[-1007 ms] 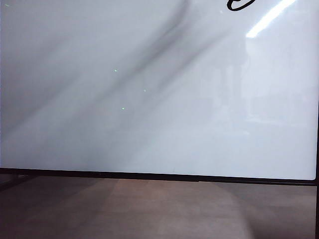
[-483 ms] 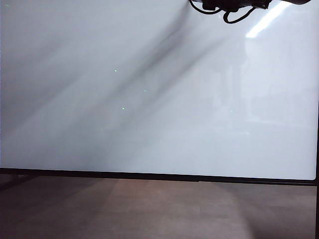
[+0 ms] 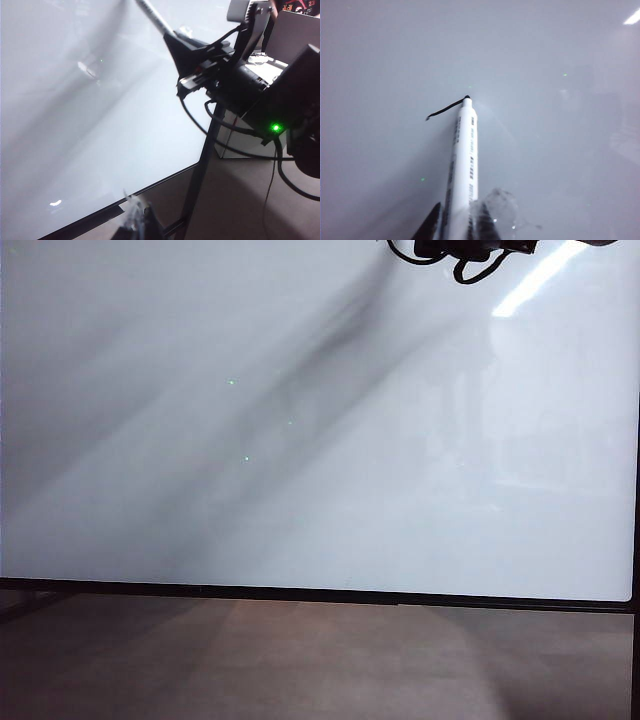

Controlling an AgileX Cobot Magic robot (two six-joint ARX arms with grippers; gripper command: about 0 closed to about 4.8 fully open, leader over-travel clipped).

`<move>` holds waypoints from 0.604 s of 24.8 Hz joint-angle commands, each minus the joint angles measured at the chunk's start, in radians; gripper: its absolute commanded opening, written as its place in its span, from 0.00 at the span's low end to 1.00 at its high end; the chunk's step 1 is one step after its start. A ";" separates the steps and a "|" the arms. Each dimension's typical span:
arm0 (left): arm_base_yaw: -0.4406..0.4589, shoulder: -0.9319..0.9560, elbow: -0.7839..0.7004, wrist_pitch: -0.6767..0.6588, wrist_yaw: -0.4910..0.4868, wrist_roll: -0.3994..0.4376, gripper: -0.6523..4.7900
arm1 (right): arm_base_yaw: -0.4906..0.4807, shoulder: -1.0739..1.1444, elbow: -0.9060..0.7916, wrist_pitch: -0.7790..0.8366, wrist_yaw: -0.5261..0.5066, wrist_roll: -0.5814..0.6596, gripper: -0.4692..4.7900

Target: Reach to the right to find the marker pen, pick it up, and write the number 6 on the whiteboard.

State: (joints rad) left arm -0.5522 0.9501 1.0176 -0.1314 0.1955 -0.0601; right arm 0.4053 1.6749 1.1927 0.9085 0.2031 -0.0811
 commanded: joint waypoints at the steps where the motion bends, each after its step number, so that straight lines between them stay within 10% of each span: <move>1: 0.000 -0.003 0.004 0.013 0.000 0.003 0.11 | -0.004 -0.010 0.006 0.005 0.058 -0.002 0.09; 9: 0.000 -0.002 0.004 0.012 0.000 0.003 0.11 | -0.003 -0.019 0.005 0.010 0.059 -0.002 0.09; 15: 0.000 -0.002 0.004 0.012 0.000 0.003 0.11 | 0.008 -0.074 0.006 0.008 -0.180 -0.025 0.09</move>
State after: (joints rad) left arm -0.5522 0.9501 1.0176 -0.1314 0.1951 -0.0605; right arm 0.4099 1.6020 1.1923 0.9062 0.0986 -0.0841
